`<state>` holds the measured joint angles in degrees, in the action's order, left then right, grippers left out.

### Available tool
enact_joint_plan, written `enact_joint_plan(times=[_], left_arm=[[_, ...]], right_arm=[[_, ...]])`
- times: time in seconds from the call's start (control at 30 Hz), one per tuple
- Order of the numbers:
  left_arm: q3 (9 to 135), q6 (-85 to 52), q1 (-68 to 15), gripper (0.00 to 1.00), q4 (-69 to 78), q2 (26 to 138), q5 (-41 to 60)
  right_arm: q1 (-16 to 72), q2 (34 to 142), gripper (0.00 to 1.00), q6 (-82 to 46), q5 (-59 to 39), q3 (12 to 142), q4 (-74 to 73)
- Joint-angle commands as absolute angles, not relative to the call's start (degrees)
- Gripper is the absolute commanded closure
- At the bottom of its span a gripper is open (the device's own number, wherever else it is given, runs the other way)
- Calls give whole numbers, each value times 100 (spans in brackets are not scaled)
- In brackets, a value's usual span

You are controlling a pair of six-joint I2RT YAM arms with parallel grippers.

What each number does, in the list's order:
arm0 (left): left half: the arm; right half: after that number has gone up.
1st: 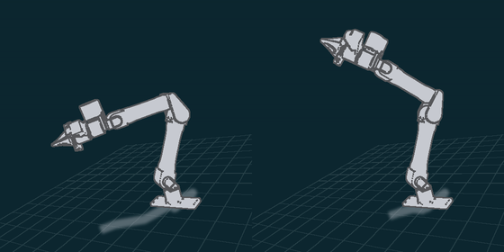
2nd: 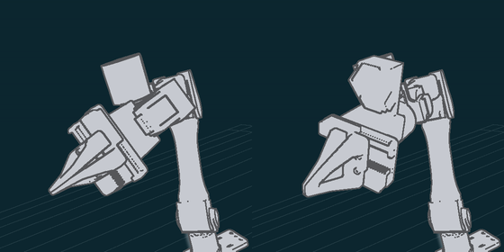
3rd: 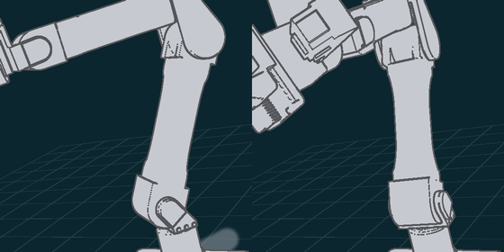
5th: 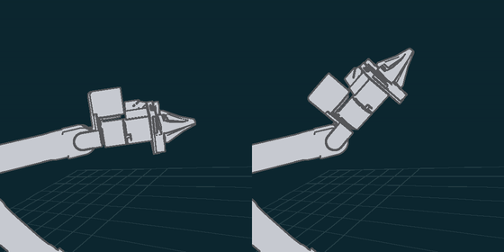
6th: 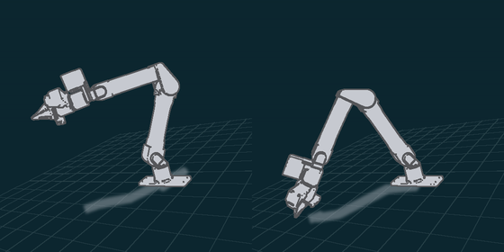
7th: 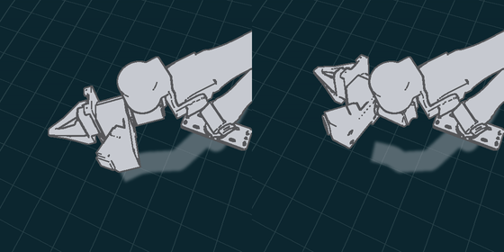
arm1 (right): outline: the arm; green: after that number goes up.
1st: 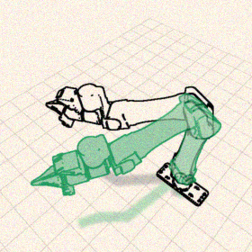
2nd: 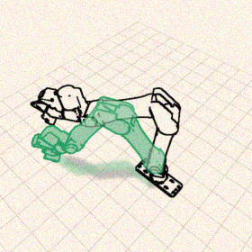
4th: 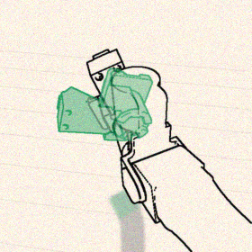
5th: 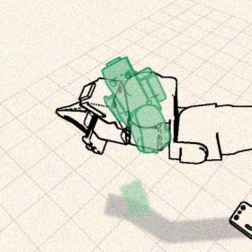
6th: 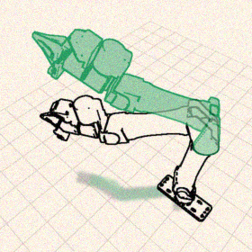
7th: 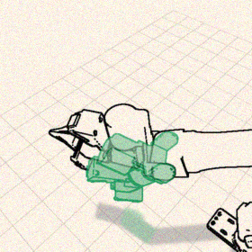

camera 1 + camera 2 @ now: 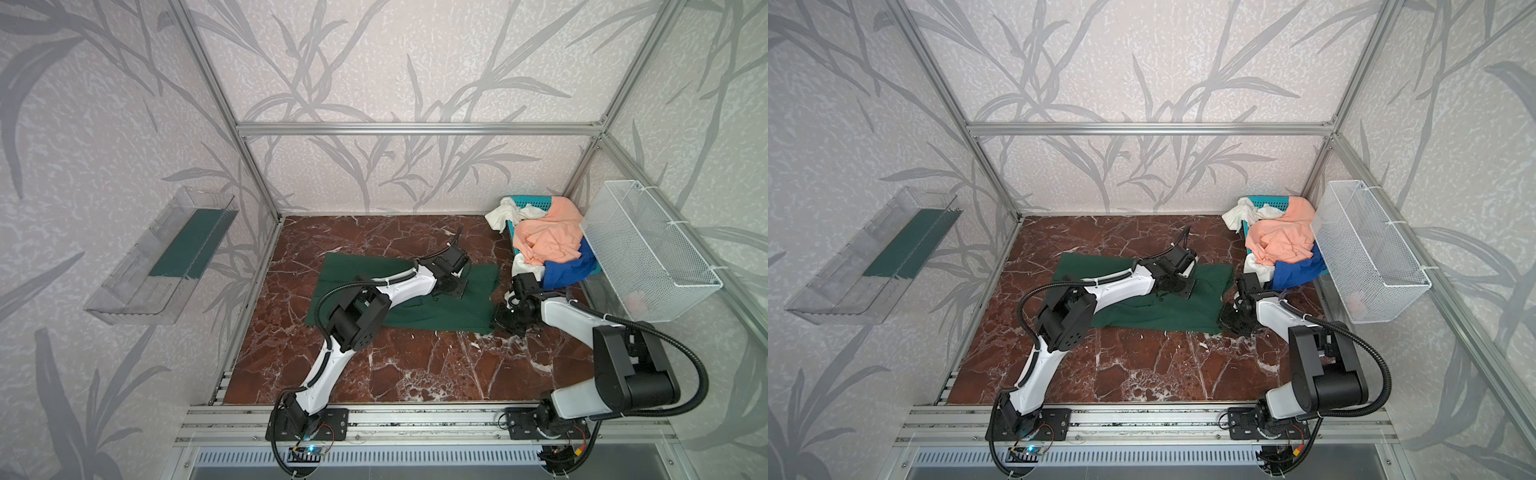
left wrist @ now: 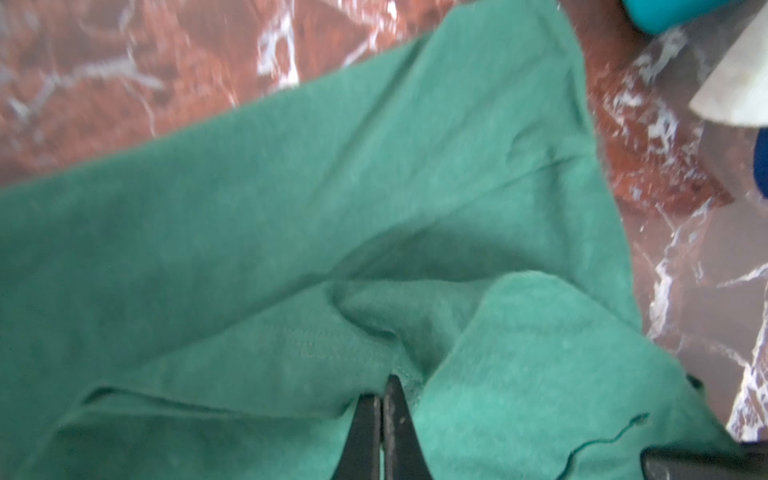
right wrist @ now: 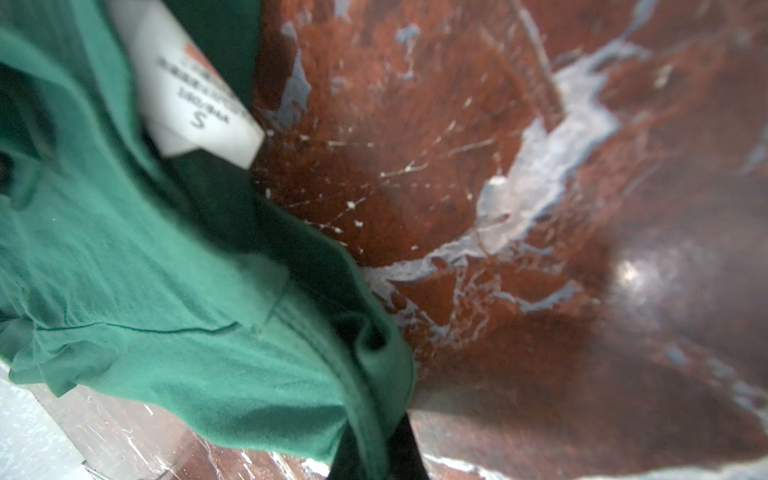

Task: Fold and stack the t-shirts
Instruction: 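Fold the shirt's far end toward the right gripper with the left gripper, then release the shirt and move both grippers to opposite ends of the folded shirt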

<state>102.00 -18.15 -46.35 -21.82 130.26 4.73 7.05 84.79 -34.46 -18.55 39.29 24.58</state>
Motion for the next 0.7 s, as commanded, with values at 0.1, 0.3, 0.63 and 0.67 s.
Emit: enact_joint_plan(times=[0.1, 0.3, 0.63, 0.67], left_arm=[[10634, -1528, -4516, 100, -2110, 13226, 284], [11326, -1441, -4416, 100, -2298, 13640, 341], [12118, -1189, -4237, 46, -2350, 13963, 313], [12076, -1100, -4234, 38, -2321, 13867, 166]], right_arm=[[694, 8593, 100, -3477, -1678, 3689, 2670], [694, 8657, 100, -3511, -1653, 3665, 2653], [693, 8722, 81, -3508, -1626, 3851, 2840], [694, 8673, 71, -3507, -1625, 3884, 2877]])
